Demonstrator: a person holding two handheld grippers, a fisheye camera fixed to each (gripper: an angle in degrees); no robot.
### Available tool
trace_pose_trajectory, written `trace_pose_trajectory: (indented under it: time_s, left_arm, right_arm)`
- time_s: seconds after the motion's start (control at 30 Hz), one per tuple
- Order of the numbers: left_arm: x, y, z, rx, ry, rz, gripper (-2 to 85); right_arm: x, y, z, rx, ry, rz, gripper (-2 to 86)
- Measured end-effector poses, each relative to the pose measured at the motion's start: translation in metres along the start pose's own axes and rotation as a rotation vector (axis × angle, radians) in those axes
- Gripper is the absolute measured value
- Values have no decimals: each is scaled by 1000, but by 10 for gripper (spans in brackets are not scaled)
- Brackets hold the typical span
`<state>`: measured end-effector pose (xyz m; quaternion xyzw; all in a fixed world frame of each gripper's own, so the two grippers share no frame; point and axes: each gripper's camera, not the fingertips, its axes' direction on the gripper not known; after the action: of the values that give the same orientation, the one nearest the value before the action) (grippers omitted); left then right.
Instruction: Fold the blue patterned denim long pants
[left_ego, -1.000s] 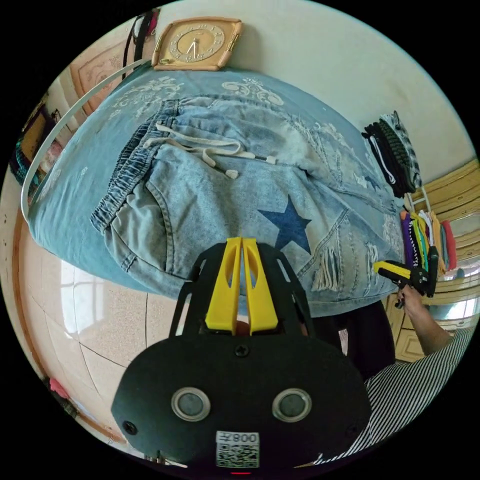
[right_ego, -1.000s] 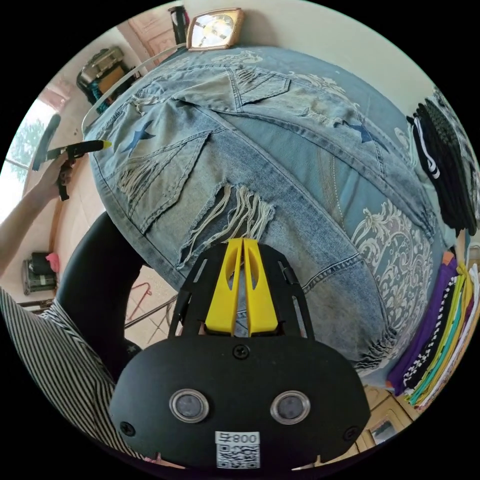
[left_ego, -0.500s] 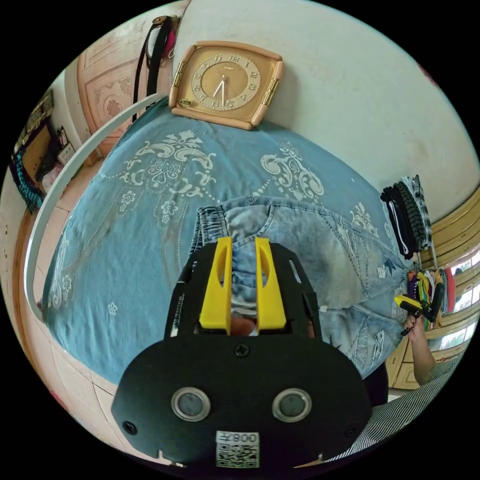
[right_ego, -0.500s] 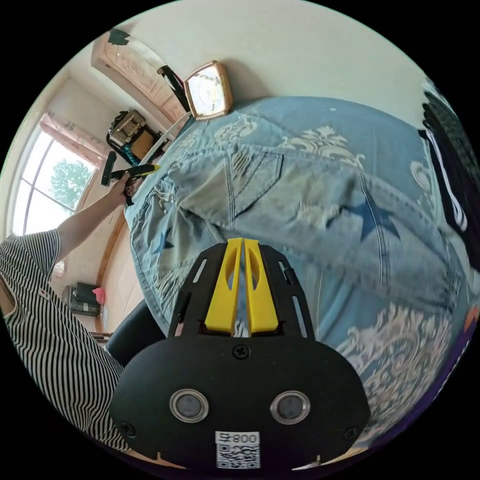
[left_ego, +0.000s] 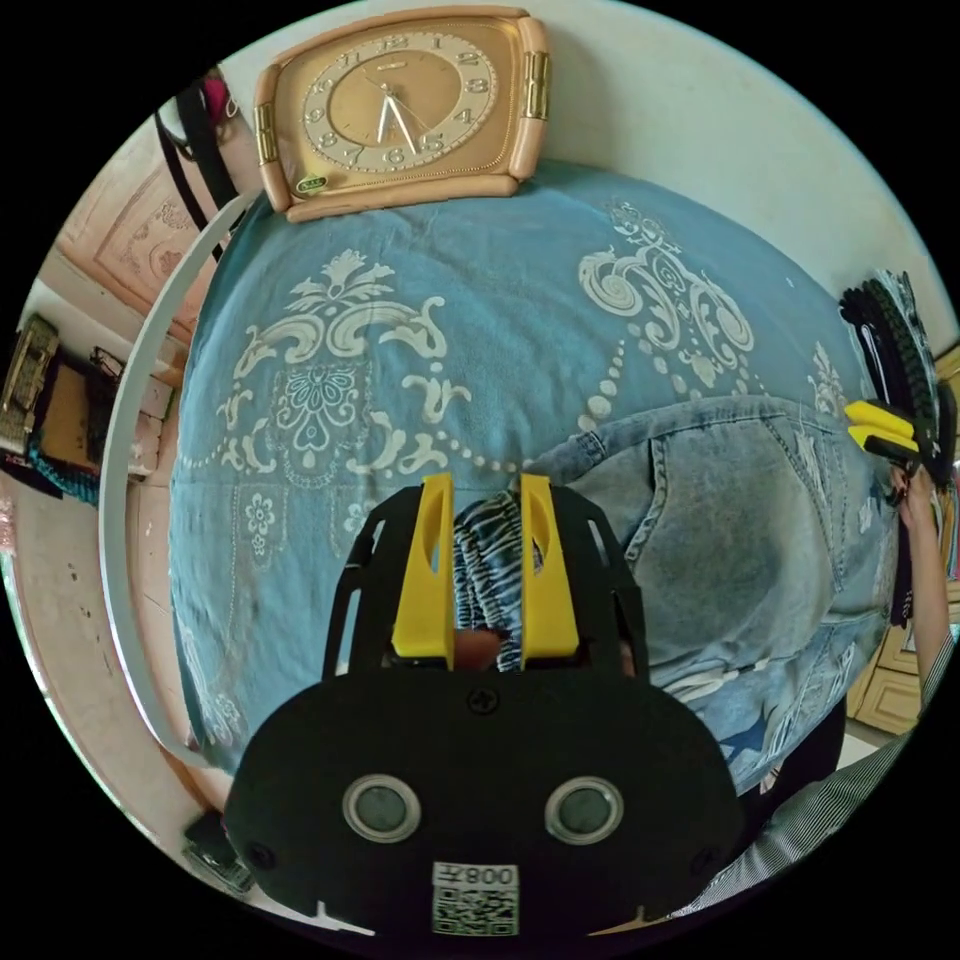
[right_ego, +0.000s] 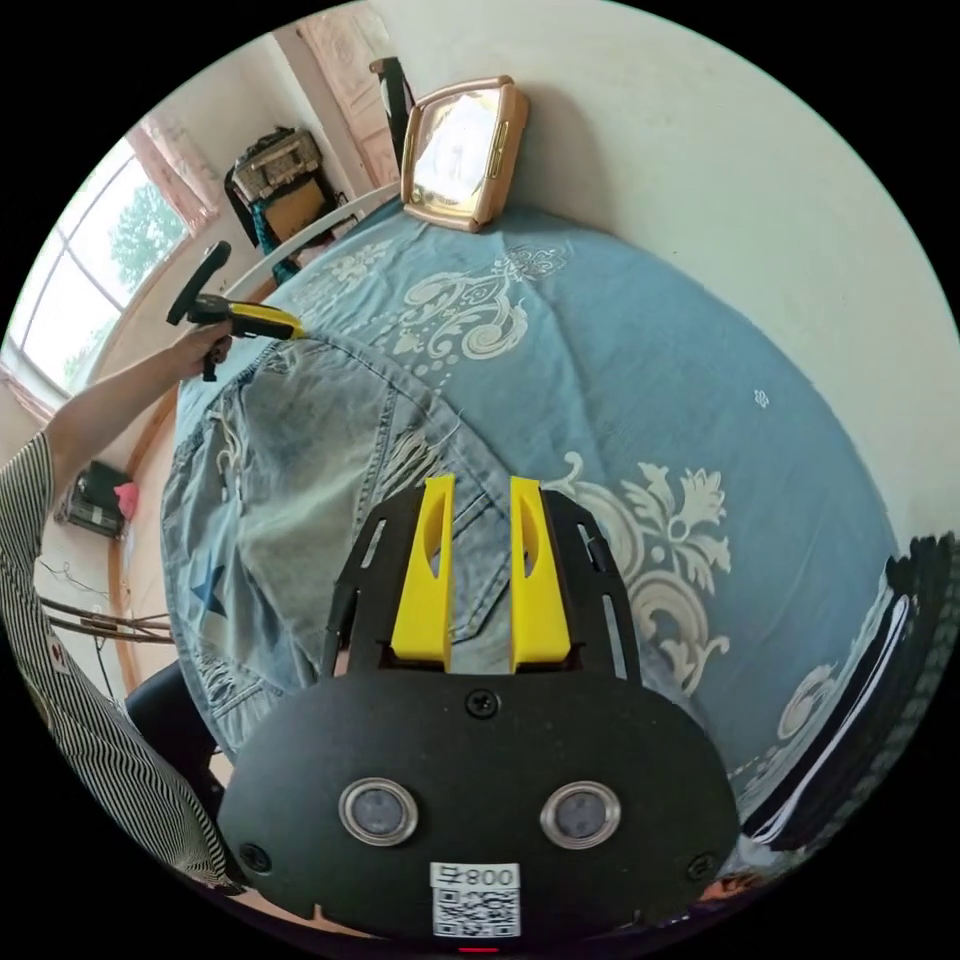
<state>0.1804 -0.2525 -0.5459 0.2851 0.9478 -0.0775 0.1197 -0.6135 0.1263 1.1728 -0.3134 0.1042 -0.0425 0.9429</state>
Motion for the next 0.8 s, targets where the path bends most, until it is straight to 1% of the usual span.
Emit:
trace_pose_trajectory:
  time_s: [0.1,0.2,0.37,0.5,0.63,0.8]
  left_arm:
    - [-3,-15,3,2,4,49,95]
    - [-9,-24,4,17,19,65,86]
    - [-12,-35,6,35,12,87,48]
    - [-11,-45,3,29,-17,77,19]
    - [-14,-48,-7,54,-25,69,8]
    - [-21,-42,-19,94,-20,62,4]
  right_arm:
    - [3,-26,30,-78,45,-28,93]
    - [5,-41,64,-166,45,-46,93]
    - [1,-51,75,-144,71,-54,80]
    - [-6,-65,79,-175,73,-64,36]
    - [-13,-79,75,-200,109,-74,17]
    - [-7,-86,57,-173,69,-29,12]
